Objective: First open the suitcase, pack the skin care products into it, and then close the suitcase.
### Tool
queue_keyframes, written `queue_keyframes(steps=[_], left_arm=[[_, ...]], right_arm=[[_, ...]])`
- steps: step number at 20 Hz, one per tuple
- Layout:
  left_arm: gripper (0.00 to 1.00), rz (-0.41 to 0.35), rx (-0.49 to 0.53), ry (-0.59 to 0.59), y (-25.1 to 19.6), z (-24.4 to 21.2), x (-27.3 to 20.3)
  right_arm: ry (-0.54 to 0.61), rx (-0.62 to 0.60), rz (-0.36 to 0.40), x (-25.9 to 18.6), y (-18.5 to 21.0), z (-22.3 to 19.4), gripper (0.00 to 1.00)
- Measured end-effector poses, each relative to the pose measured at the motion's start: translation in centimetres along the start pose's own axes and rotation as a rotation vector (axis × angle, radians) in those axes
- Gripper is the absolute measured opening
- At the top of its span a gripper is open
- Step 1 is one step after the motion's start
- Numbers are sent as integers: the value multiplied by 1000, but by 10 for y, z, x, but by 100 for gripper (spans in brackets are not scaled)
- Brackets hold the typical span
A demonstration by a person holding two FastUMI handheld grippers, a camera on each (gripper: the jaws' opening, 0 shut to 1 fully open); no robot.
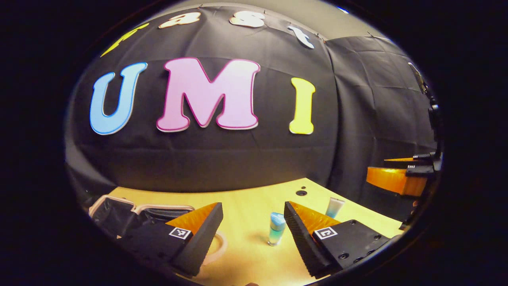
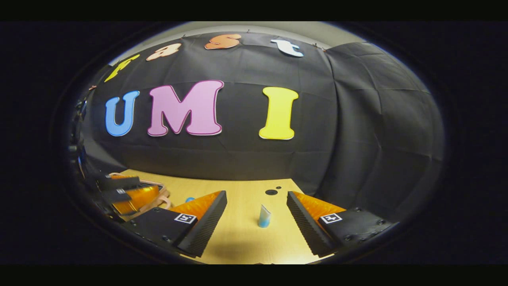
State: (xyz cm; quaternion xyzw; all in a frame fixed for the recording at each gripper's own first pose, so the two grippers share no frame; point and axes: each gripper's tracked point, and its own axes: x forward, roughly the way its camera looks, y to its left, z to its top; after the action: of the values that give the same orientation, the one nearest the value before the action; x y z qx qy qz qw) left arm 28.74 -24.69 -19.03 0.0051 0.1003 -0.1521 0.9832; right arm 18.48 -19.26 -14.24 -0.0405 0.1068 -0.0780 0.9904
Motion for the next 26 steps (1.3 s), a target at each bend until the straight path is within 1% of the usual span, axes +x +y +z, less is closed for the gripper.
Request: queue_keyframes(steps=[3, 6, 8, 12, 14, 15, 16, 17, 19, 20, 21, 26], left_arm=[[98, 13, 30, 99, -9, -48, 29], [98, 1, -7, 172, -14, -83, 62], [98, 12, 7, 199, -14, -96, 80], [98, -10, 18, 239, -24, -114, 113], [94, 21, 27, 257, -19, -120, 124], [79, 30, 16, 273, -18, -123, 129], [73, 30, 2, 289, -19, -126, 131], [59, 30, -10, 294, -18, -130, 134], [48, 17, -17, 290, -20, -129, 138], [49, 9, -20, 291, -20, -129, 136], [47, 5, -25, 288, -20, -129, 137], [47, -5, -29, 291, -21, -130, 136]], right_arm=[[45, 25, -4, 14, -6, -26, 97], [69, -3, -1, 26, -9, -43, 97], [93, -1, -6, 32, -13, -51, 97], [135, 10, -7, 49, -17, -69, 96], [174, 12, 9, 59, -11, -83, 97], [190, 5, 13, 64, -9, -90, 97], [204, -1, 20, 70, -6, -97, 97], [220, -7, 26, 75, -3, -104, 97], [252, -10, 34, 84, 2, -118, 97], [262, -11, 35, 89, 3, -124, 97], [271, -16, 33, 95, 3, -130, 97], [315, -45, -2, 130, -3, -167, 98]])
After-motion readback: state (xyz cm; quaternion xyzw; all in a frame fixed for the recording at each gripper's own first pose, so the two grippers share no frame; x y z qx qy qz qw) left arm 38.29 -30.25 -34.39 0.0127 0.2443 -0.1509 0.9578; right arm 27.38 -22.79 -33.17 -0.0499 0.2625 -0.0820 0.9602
